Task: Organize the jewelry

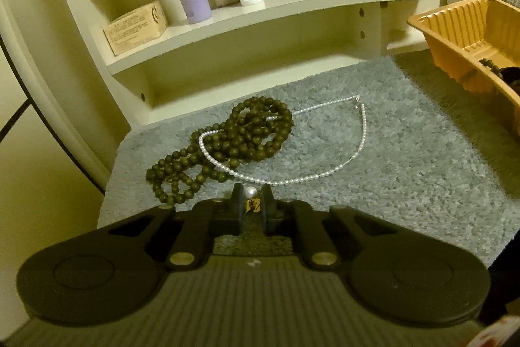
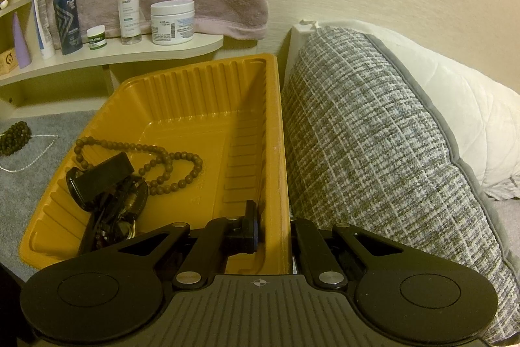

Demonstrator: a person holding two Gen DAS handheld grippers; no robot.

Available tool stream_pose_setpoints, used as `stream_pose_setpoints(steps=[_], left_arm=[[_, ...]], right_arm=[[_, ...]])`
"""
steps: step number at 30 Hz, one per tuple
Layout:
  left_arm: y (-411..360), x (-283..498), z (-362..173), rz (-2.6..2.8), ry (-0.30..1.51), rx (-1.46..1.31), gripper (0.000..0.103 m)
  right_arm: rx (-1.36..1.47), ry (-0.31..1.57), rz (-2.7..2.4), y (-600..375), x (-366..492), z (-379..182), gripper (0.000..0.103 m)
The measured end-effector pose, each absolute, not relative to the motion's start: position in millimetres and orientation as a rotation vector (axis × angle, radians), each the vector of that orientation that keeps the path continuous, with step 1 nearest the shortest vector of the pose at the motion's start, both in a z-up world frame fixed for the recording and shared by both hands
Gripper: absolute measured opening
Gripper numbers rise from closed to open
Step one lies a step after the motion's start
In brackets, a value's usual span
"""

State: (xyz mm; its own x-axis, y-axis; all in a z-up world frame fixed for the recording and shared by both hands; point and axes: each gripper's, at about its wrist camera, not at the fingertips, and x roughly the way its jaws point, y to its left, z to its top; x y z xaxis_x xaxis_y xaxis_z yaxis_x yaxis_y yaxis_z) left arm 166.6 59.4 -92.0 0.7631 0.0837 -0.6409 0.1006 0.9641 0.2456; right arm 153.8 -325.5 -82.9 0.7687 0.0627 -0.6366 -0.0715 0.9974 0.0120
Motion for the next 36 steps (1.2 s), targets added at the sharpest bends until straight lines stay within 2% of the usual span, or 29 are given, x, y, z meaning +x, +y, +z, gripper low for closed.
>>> stream_pose_setpoints(steps=[11, 21, 29, 36], left_arm=[[24, 152, -63, -0.105, 0.625, 0.274, 0.009], [-65, 131, -27, -0.384, 0.535, 0.266, 0.009], [-121, 115, -31, -0.529, 0.513, 0.318, 0.009], [-128, 113, -39, -0.552, 0.534, 0.329, 0.009]], right_arm=[[-0.013, 0.69, 0.073, -326, 154, -83, 0.004], [-0.011, 0.69, 0.075, -326, 153, -82, 0.004], [-0.011, 0.69, 0.077, -326, 153, -83, 0.003], [-0.005, 0.694, 0.078, -326, 153, -83, 0.004]])
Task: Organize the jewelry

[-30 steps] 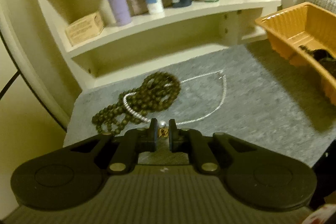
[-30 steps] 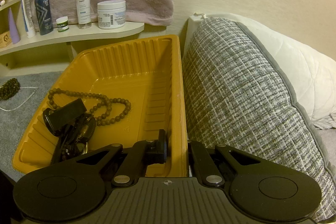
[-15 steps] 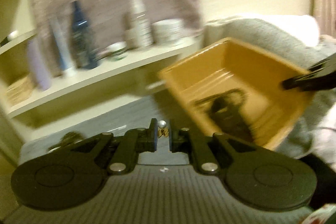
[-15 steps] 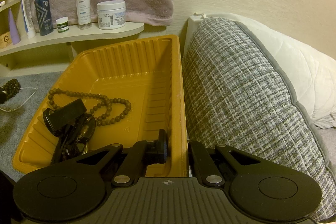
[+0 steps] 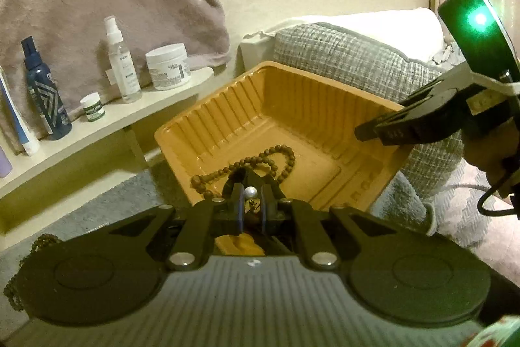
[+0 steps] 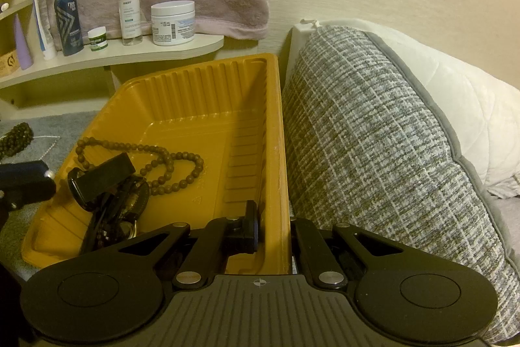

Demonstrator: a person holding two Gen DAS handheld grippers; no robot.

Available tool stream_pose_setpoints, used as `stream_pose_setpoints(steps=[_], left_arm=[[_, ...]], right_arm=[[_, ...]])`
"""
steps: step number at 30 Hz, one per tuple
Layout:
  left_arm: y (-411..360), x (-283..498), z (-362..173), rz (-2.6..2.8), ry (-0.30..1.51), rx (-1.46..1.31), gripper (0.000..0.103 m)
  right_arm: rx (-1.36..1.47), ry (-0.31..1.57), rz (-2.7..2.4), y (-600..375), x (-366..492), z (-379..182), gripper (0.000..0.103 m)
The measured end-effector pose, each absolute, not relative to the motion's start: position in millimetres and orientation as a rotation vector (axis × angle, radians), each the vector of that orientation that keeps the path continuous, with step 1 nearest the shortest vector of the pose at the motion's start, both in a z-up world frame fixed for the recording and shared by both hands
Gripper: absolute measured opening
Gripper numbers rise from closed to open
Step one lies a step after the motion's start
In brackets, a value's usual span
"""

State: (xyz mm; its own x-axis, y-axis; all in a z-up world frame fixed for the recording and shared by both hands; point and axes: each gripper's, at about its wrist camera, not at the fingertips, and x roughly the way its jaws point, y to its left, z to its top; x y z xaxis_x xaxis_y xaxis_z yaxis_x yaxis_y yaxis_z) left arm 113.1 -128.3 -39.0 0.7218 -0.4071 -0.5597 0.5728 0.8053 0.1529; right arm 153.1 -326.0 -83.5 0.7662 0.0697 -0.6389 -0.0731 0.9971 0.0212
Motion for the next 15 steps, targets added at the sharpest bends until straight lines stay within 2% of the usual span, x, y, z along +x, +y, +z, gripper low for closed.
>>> stream_pose_setpoints(steps=[8, 15], left_arm=[[-129, 116, -43, -0.552, 0.559, 0.321, 0.013], [-111, 115, -42, -0.497, 0.563, 0.301, 0.013]], right_arm=[[0.001, 0.698, 0.075, -327, 154, -84, 0.004], [0.002, 0.703, 0.072, -327, 155, -84, 0.004]])
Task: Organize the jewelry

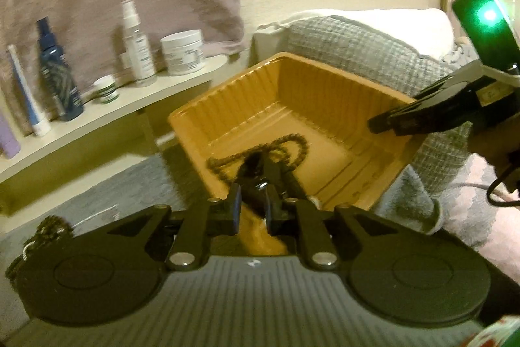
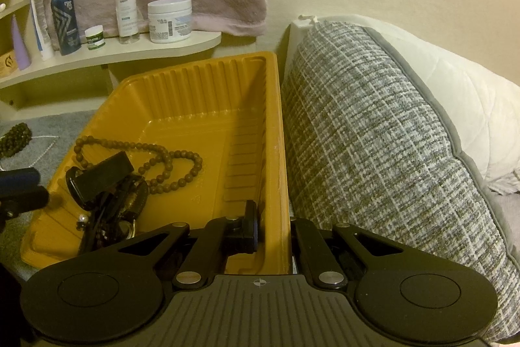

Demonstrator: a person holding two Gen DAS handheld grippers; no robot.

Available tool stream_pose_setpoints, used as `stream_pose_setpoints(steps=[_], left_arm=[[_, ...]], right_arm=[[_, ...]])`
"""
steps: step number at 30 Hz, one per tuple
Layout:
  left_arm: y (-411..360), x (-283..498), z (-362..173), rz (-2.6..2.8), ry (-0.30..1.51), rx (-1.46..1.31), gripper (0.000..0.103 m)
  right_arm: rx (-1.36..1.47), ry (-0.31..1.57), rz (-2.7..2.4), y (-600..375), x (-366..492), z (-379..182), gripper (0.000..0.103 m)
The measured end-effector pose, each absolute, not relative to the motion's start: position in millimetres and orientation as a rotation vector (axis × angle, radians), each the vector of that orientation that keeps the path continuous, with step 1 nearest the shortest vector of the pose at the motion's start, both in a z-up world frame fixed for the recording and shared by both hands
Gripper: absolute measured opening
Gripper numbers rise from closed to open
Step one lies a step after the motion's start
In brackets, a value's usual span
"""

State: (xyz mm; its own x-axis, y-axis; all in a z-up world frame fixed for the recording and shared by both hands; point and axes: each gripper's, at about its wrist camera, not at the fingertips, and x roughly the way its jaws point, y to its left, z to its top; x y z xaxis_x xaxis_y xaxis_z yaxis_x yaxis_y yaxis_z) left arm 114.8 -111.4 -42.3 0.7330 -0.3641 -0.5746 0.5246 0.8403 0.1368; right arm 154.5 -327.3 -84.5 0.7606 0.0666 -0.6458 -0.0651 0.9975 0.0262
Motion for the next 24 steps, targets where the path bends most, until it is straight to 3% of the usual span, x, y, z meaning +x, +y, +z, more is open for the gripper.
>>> stream_pose_setpoints(steps=[24], left_arm=[[70, 170, -54, 0.062, 0.636, 0.202, 0.015]], right_arm=[[-0.008, 0.709, 0.072, -326, 156, -85, 0.004]])
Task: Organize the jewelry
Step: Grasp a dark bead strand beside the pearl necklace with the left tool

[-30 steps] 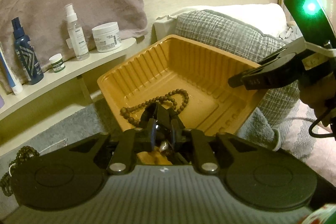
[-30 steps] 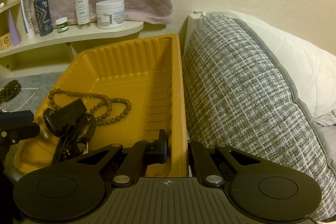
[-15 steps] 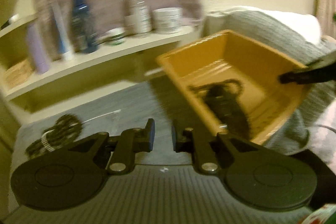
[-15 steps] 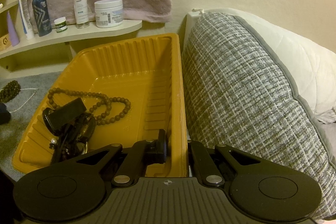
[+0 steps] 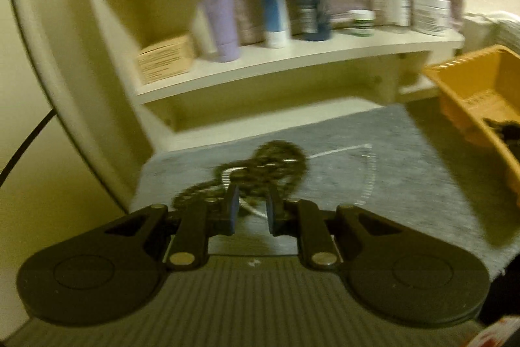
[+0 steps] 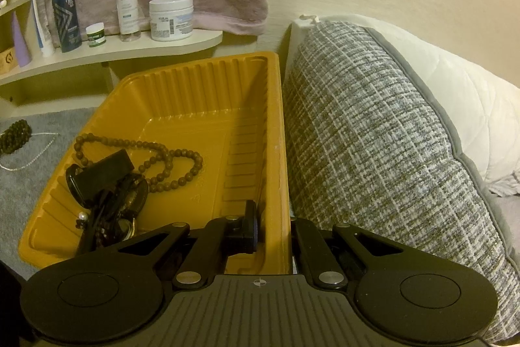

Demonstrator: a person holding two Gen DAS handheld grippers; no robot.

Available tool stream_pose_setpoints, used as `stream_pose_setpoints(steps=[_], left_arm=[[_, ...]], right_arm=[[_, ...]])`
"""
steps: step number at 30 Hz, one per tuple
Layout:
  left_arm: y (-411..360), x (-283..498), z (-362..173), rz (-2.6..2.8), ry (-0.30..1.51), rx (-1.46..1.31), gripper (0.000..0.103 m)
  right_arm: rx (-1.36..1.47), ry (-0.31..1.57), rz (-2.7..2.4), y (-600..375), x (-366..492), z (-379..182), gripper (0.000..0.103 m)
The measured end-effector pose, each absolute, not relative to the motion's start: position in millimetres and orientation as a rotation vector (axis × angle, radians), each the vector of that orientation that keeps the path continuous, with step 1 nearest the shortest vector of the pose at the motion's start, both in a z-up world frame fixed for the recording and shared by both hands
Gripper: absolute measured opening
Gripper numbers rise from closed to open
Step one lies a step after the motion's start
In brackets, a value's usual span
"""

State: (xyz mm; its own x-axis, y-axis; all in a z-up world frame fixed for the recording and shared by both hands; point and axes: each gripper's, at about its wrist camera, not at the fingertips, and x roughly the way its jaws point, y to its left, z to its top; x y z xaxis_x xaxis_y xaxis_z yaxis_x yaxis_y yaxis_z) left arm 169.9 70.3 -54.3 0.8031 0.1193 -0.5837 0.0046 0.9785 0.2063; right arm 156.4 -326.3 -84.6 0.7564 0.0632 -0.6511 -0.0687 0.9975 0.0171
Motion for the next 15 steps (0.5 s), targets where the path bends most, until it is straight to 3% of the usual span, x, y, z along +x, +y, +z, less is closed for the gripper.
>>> stream_pose_setpoints(steps=[15], left_arm=[[68, 211, -72, 0.012, 0.645, 0.261, 0.016]], right_arm=[[-0.023, 0.713, 0.075, -326, 157, -84, 0.004]])
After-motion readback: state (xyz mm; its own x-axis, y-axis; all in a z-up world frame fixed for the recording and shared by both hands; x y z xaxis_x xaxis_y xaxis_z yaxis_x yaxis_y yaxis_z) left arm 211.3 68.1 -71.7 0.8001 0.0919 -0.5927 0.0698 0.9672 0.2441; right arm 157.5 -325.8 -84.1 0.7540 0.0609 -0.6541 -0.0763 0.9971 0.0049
